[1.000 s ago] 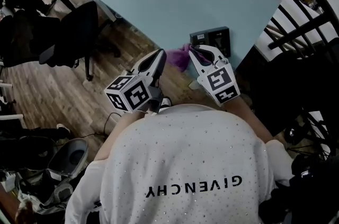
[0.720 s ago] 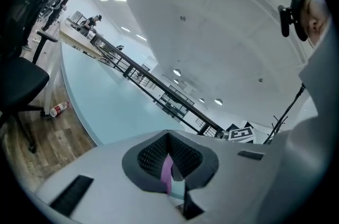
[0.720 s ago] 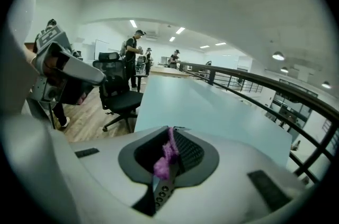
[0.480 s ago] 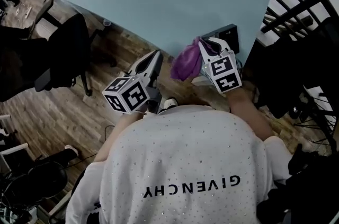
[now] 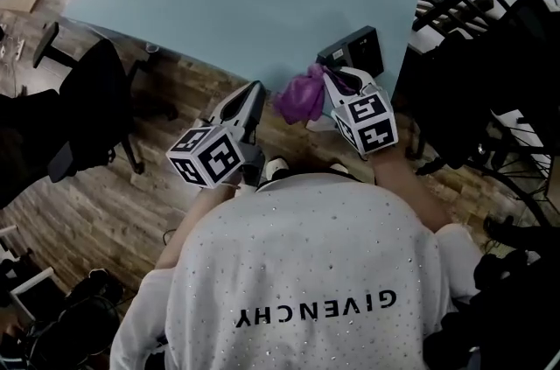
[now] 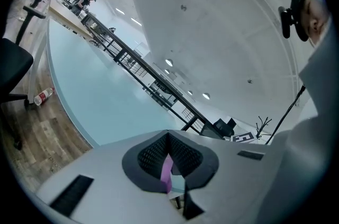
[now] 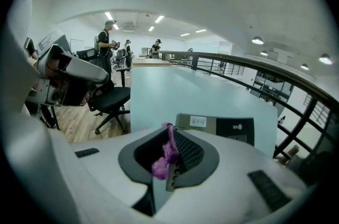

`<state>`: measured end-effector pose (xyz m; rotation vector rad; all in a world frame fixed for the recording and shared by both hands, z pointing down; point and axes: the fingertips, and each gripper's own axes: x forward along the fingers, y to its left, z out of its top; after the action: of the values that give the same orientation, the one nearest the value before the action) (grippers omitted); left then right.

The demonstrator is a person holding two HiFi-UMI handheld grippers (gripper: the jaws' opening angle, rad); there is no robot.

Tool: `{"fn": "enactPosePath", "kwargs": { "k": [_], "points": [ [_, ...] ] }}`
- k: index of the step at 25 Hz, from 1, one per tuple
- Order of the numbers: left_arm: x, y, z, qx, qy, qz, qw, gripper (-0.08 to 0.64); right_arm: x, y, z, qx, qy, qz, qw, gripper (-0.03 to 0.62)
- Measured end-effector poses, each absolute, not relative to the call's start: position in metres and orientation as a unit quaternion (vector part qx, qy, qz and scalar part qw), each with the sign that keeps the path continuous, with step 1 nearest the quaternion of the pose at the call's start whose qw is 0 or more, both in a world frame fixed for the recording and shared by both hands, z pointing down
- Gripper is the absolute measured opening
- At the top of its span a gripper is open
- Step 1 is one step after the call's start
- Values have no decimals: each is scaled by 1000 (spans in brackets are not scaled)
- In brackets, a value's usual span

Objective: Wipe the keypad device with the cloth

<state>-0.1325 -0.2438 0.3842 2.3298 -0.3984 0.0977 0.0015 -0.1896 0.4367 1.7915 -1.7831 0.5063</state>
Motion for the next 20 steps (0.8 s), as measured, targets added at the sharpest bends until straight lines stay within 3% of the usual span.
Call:
{"fn": "enactPosePath", "kwargs": {
  "k": [20],
  "points": [
    [-83, -223, 384, 922, -111, 56, 367, 0, 29, -114, 478, 692, -611, 268, 275, 31]
  ]
}}
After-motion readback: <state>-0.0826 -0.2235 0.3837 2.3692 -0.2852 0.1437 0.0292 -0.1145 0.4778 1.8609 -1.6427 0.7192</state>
